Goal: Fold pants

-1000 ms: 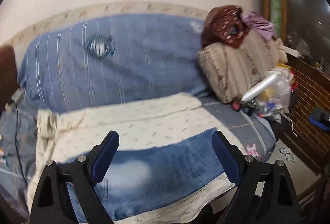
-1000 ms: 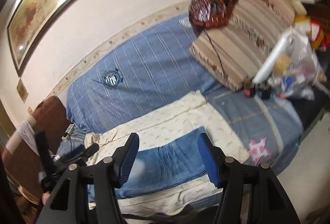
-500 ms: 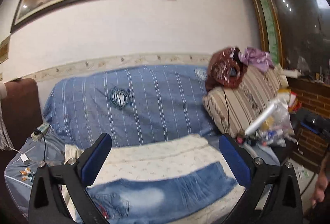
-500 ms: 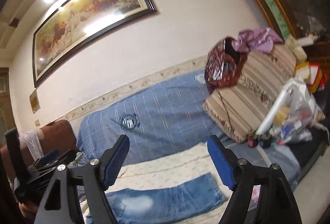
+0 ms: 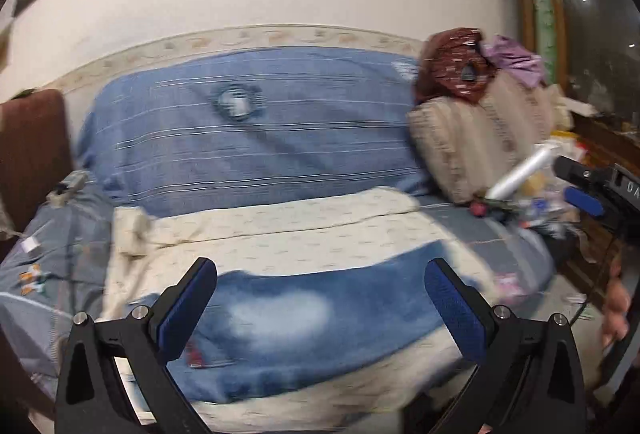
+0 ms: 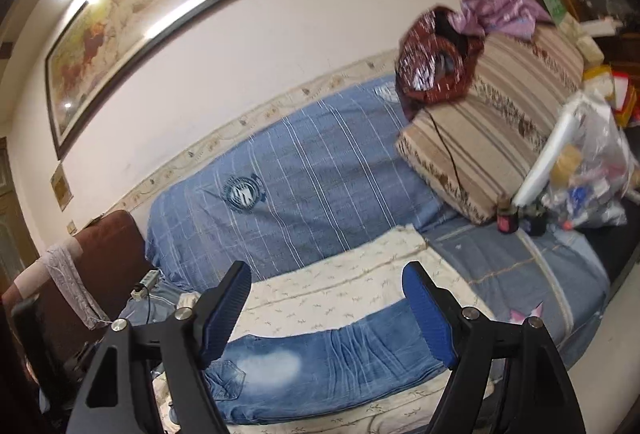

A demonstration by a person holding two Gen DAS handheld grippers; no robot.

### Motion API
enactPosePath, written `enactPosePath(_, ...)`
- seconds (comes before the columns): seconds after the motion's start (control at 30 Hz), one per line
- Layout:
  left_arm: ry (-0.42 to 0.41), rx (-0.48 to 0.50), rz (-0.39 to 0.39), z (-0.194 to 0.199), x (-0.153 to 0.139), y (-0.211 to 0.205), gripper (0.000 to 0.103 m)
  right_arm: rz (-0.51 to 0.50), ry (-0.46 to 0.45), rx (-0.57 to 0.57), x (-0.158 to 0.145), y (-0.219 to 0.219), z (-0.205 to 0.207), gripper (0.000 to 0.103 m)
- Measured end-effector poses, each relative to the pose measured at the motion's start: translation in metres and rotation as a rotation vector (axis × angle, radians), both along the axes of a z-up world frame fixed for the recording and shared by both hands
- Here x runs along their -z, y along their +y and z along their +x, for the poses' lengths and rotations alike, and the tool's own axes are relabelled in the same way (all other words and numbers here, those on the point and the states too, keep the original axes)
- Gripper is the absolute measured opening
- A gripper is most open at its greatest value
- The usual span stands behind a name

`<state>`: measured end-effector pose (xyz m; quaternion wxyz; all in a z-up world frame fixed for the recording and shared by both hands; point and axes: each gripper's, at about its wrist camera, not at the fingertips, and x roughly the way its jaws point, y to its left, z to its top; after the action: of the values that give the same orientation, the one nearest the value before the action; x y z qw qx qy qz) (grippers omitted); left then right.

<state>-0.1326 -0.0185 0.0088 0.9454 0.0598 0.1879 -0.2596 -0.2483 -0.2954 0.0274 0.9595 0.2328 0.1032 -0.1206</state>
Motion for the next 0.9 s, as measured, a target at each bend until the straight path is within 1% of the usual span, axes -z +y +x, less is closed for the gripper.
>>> enactPosePath(0.07, -0.014, -0.068, 0.031, 0.017, 0.014, 0.021, 0.103, 0.039, 0.017, -0.016, 0.016, -0.008, 0.018, 0.081)
enactPosePath(0.13, 0.013, -0.128, 0.059, 0.037, 0.027, 0.038, 0.103, 0.079, 0.030, -0.032, 0.031, -0.015, 0.038, 0.081)
enactPosePath(0.2, 0.085, -0.222, 0.099, 0.066, 0.047, 0.059, 0.103, 0.122, 0.068, -0.057, 0.047, -0.019, 0.063, 0.081)
enactPosePath(0.3, 0.194, -0.314, 0.081, 0.098, 0.076, 0.086, 0.103, 0.194, 0.129, -0.093, 0.076, -0.029, 0.105, 0.081)
enactPosePath(0.37, 0.282, -0.370, 0.076, 0.118, 0.100, 0.098, 0.103, 0.232, 0.214, -0.112, 0.100, -0.036, 0.135, 0.080)
enactPosePath(0.43, 0.357, -0.386, 0.068, 0.131, 0.118, 0.104, 0.103, 0.220, 0.295, -0.089, 0.121, -0.043, 0.161, 0.068)
enactPosePath(0.47, 0.388, -0.389, 0.070, 0.137, 0.126, 0.103, 0.103, 0.215, 0.331, -0.068, 0.130, -0.046, 0.170, 0.054)
enactPosePath(0.5, 0.407, -0.394, 0.074, 0.141, 0.134, 0.104, 0.103, 0.227, 0.356, -0.051, 0.140, -0.052, 0.178, 0.045)
enactPosePath(0.57, 0.424, -0.423, 0.107, 0.147, 0.149, 0.104, 0.103, 0.265, 0.397, -0.026, 0.159, -0.065, 0.194, 0.038)
enactPosePath(0.63, 0.432, -0.449, 0.138, 0.151, 0.161, 0.105, 0.103, 0.288, 0.437, -0.007, 0.177, -0.078, 0.208, 0.038)
enactPosePath(0.7, 0.483, -0.474, 0.174, 0.159, 0.178, 0.108, 0.103, 0.313, 0.466, -0.004, 0.194, -0.089, 0.220, 0.038)
enactPosePath(0.73, 0.506, -0.477, 0.181, 0.162, 0.184, 0.109, 0.103, 0.323, 0.484, -0.007, 0.200, -0.094, 0.227, 0.038)
enactPosePath(0.8, 0.543, -0.499, 0.168, 0.165, 0.193, 0.116, 0.103, 0.362, 0.529, -0.008, 0.219, -0.104, 0.240, 0.037)
enactPosePath(0.87, 0.558, -0.495, 0.146, 0.164, 0.196, 0.121, 0.103, 0.372, 0.484, 0.002, 0.224, -0.111, 0.242, 0.035)
enactPosePath(0.9, 0.565, -0.509, 0.153, 0.163, 0.197, 0.122, 0.103, 0.371, 0.484, 0.003, 0.224, -0.112, 0.243, 0.035)
